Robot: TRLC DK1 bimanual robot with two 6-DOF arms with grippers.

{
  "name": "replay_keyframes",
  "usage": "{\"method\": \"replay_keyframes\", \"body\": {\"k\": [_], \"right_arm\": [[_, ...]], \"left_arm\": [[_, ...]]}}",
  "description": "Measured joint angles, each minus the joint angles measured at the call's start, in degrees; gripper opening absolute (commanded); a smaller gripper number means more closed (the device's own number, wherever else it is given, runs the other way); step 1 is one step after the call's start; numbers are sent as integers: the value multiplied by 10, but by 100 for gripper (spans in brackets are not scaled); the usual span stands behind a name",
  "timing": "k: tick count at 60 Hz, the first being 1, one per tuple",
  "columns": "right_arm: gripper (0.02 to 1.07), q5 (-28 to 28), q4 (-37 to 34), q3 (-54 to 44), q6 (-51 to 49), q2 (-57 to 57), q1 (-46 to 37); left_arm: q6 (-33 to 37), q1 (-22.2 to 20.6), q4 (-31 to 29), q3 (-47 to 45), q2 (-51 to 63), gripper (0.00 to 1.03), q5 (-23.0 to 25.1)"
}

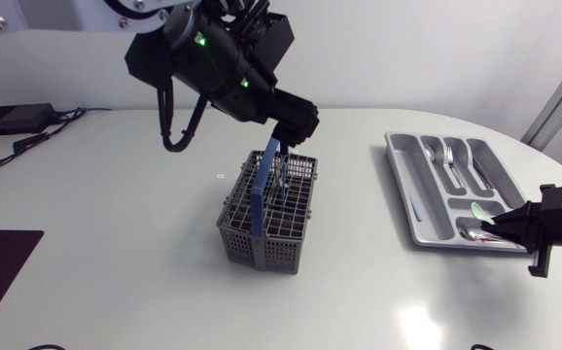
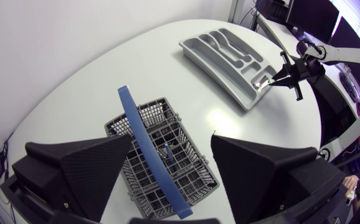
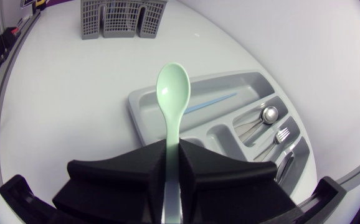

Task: Unload the cutlery basket into the drawer organizer.

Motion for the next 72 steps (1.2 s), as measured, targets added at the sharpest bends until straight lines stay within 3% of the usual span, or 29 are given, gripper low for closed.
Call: {"method": "replay_keyframes", "body": {"k": [30,41,53,58,62,72], "right_arm": [[8,124,165,45,-31,106,23],[10,158,179,63,-31,139,30],[48,168,181,78,-28,146,30],[73,170,184,78,-24,141,29],[84,169,182,78,-8,121,25],[88,130,138,75,52,35,28]], "left_arm": [[-7,-7,66,-73,-39,98,-41],[-9,-8,90,-110,-58,98,-57],[-1,-32,122,-155,-64,98,-109],[6,-46,134,-171,-68,98,-129],[10,-54,143,-184,-73,98,-137],[21,-56,167,-215,-100,98,-147]]}}
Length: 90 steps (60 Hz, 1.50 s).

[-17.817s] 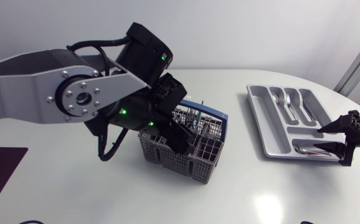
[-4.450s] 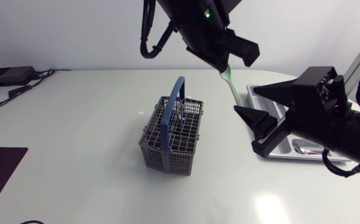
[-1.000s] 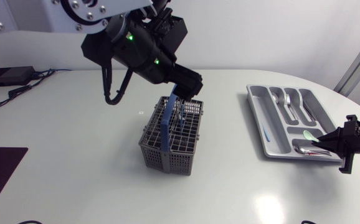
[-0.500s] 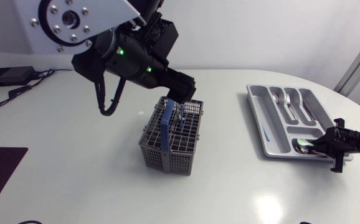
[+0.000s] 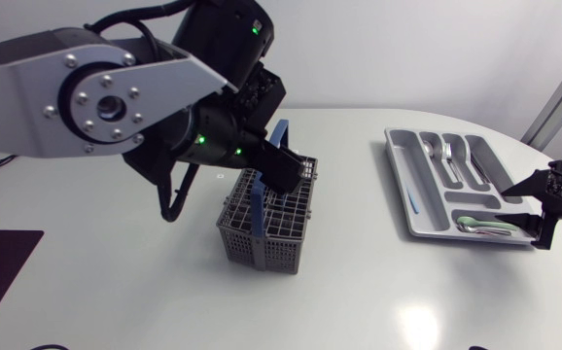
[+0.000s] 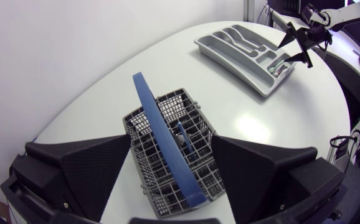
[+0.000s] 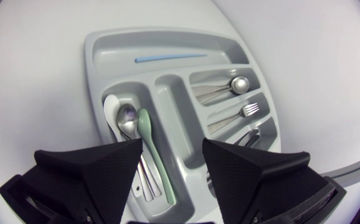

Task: Unload the cutlery basket into the drawer organizer.

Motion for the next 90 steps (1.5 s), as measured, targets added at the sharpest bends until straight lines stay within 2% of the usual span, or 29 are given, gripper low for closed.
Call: {"method": "replay_keyframes", "body": {"k": [13,22,31,41,48,52,59,66,75,90], "right_arm": [[88,-39,-36,-74,111,-152,82],[88,-54,-60,-108,233,-232,200],[88,-57,-59,-115,360,-259,323],[87,-58,-23,-109,496,-256,424],[78,-56,-9,-87,567,-235,478],[78,-56,0,-72,600,-216,501],[64,-56,20,-42,649,-173,528],[53,-55,35,-9,682,-121,546],[52,-53,50,16,712,-71,568],[44,-40,50,55,728,-31,598]], "left_arm": [[15,0,21,-35,-36,98,-11],[28,0,47,-73,-67,98,-13],[40,0,64,-102,-94,98,-13],[47,0,84,-131,-117,98,-13],[50,0,90,-148,-127,98,-13],[51,0,95,-153,-131,98,-13],[51,0,106,-160,-137,98,-13],[51,-1,112,-168,-138,98,-13],[56,-4,114,-180,-143,98,-13],[64,-4,121,-191,-176,98,-13]]}}
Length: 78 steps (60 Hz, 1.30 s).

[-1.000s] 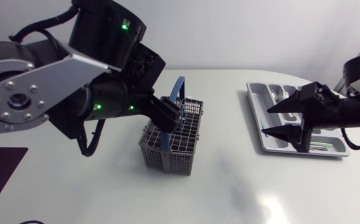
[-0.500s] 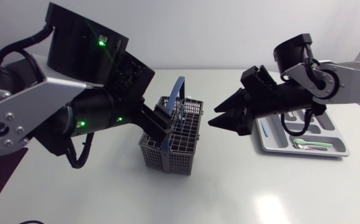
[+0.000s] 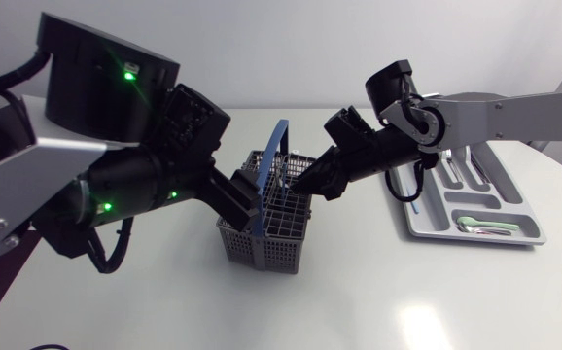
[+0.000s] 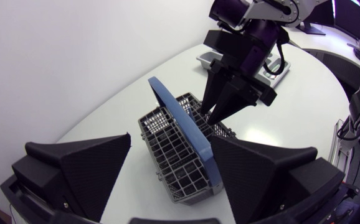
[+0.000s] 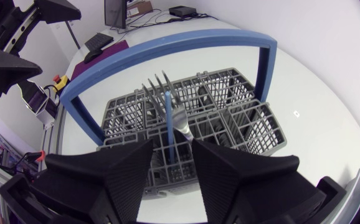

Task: Unload the cutlery basket into the drawer organizer.

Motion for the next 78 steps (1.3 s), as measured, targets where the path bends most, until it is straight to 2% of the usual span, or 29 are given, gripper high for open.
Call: {"method": "replay_keyframes", "body": {"k": [11,21,25,35,39,62,78], "right_arm": [[43,8,0,22,2,11,12],[29,15,2,30,2,23,23],[28,17,4,30,2,29,26],[11,21,6,37,2,40,28],[9,22,6,39,2,40,30],[8,22,8,41,2,34,33],[8,8,9,6,5,-42,17]], "left_arm": [[7,5,2,-13,-18,98,0],[9,12,3,-17,-28,98,0],[10,12,3,-21,-32,98,0],[11,12,2,-26,-37,98,0],[11,12,2,-27,-38,98,0],[11,15,2,-28,-44,98,0],[11,15,2,-28,-44,98,0]]}}
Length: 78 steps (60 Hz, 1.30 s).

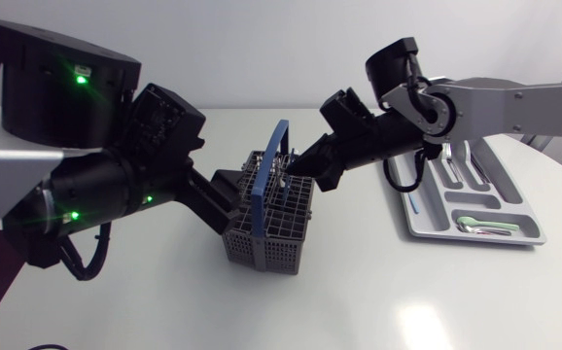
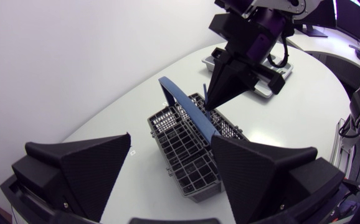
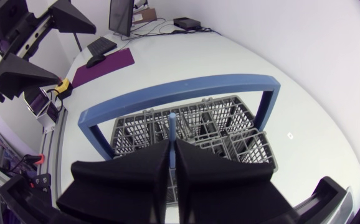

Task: Unload the cutlery basket into the drawer organizer.

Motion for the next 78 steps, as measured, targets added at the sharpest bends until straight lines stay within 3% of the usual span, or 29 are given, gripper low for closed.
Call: {"method": "replay_keyframes", "body": {"k": [31,38,46,59,78], "right_arm": [[8,-99,9,-47,76,-153,-107],[8,-112,-49,-32,78,-178,-146],[8,-113,-175,35,41,-175,-210],[8,-64,-334,192,-60,-72,-316],[8,63,-443,328,-129,150,-374]], "left_arm": [[0,0,0,0,0,98,0],[1,0,0,0,-1,98,0],[3,0,-1,0,-3,98,0],[10,0,-5,0,-3,98,0],[13,0,-11,0,-5,98,0]]}}
